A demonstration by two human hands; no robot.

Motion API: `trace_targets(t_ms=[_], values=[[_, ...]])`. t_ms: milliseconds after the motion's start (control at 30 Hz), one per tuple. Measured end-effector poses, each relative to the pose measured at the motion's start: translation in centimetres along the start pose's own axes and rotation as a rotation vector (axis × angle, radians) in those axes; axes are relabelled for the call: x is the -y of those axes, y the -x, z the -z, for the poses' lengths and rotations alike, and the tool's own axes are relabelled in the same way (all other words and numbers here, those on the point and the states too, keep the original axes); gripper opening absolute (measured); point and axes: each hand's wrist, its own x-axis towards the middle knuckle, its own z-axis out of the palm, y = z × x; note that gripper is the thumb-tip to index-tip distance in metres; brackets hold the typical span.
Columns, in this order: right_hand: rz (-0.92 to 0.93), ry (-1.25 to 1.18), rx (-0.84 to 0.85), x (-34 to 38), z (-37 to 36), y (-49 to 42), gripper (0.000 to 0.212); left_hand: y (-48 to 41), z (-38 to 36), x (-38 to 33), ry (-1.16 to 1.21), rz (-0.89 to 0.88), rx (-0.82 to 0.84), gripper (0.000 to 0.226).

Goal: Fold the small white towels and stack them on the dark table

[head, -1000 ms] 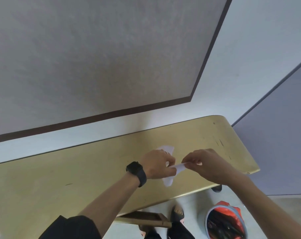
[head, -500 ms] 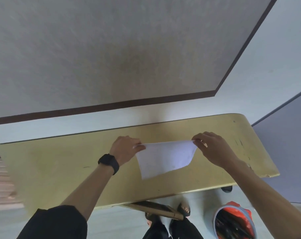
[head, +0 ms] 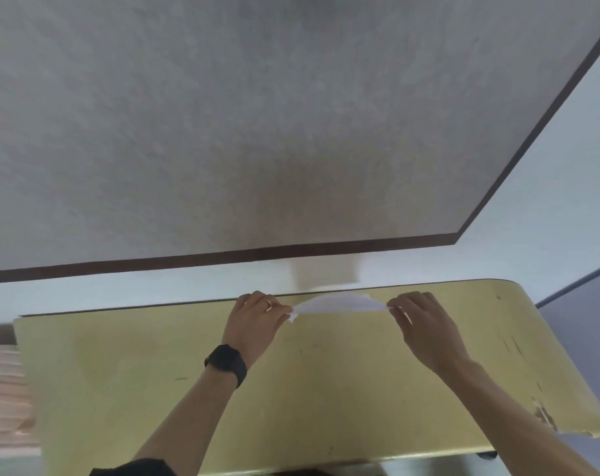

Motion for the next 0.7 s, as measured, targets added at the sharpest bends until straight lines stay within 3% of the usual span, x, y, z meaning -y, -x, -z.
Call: trace_targets(t_ms=[100,133,300,400,600,700], values=[[-0.025,-0.004,0.065,-1.2,-3.0,3.3,0.009,3.0,-2.7,-1.1,0.010,0.017,0.073,0.015],[-0.051,-0.006,0.102,-1.6,-4.1,4.8,0.010,4.3,-3.8,-1.7,0.003,0.018,0.122,0.007],[-0.158,0.005,0.345,-3.0,-8.6,13.8,0.008,11.4,-8.1,-4.8,0.052,0.079,0.462,0.020],[-0.177,0.021,0.477,-3.4,-10.1,18.8,0.008,15.6,-10.0,-6.4,0.081,0.078,0.573,0.018],[-0.285,0.045,0.676,-2.5,-9.5,23.2,0.019,19.9,-10.6,-7.7,0.150,0.036,0.632,0.004],[-0.342,-0.038,0.730,-2.4,-9.5,22.1,0.024,18.7,-10.4,-7.3,0.189,0.128,0.664,0.025]])
